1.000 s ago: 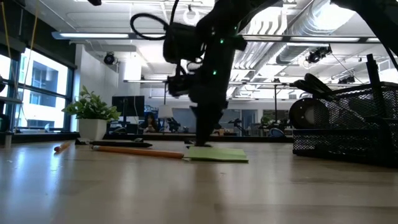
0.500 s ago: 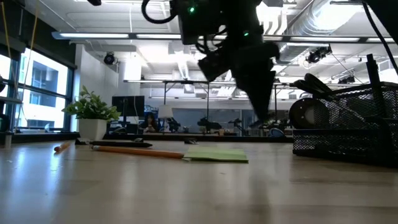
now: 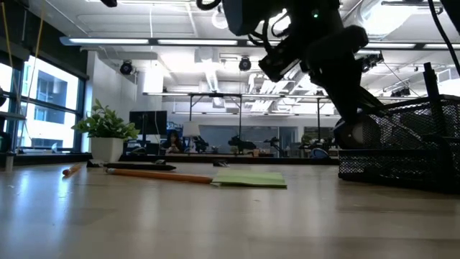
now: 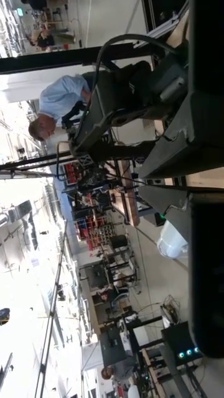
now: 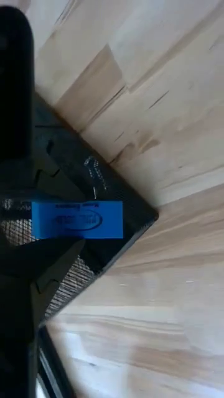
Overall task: Pick and place office supplies into organizer
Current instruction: Put the blue eraser into the black desk organizer
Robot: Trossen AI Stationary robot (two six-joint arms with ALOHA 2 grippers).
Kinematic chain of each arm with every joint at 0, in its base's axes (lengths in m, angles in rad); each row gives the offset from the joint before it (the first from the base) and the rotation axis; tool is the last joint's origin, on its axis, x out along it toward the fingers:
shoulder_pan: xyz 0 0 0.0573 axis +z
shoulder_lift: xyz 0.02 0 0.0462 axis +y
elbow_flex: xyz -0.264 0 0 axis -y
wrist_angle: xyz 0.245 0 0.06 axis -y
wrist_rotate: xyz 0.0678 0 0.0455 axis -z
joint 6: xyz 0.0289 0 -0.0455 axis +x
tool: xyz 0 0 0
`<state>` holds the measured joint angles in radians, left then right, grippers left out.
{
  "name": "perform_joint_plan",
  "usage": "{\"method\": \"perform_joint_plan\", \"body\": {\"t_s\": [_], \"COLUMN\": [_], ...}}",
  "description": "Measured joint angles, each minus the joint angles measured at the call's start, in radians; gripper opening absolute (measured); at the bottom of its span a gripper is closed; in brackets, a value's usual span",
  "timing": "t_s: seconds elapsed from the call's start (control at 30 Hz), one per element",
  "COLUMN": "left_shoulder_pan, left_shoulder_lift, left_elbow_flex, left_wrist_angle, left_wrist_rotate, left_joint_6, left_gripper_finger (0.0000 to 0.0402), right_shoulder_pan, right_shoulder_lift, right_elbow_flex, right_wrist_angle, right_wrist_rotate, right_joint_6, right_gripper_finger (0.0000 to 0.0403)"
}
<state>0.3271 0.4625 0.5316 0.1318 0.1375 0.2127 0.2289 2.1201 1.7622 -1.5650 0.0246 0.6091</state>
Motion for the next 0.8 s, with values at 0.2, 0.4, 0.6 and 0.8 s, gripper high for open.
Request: {"method": "perform_joint_plan", "body": {"t_s": [0.2, 0.4, 0.6, 0.8], "left_shoulder_pan": [0.000, 0.000, 0.000, 0.000], "left_shoulder_lift": [0.000, 0.000, 0.000, 0.000], "left_elbow_flex": [0.000, 0.000, 0.000, 0.000], "left_wrist_angle": [0.000, 0.000, 0.000, 0.001], "left_wrist_rotate": [0.000, 0.000, 0.004, 0.007], "left_joint_6": [-0.008, -0.010, -0.011, -0.011], "left_gripper_finger": [0.0019, 0.0019, 0.0019, 0.0019], "right_shoulder_pan": [0.026, 0.057, 0.076, 0.075], "right_shoulder_lift": [0.000, 0.000, -0.056, -0.183], "right_elbow_flex": [0.000, -0.014, -0.103, -0.209], "right_wrist_angle": [-0.007, -0.005, -0.004, 0.090], "right_wrist_rotate": [0.027, 0.057, 0.079, 0.103], "right_joint_6": [0.153, 0.239, 0.255, 0.354], "right_gripper_finger": [0.0083, 0.0083, 0.0083, 0.0083]}}
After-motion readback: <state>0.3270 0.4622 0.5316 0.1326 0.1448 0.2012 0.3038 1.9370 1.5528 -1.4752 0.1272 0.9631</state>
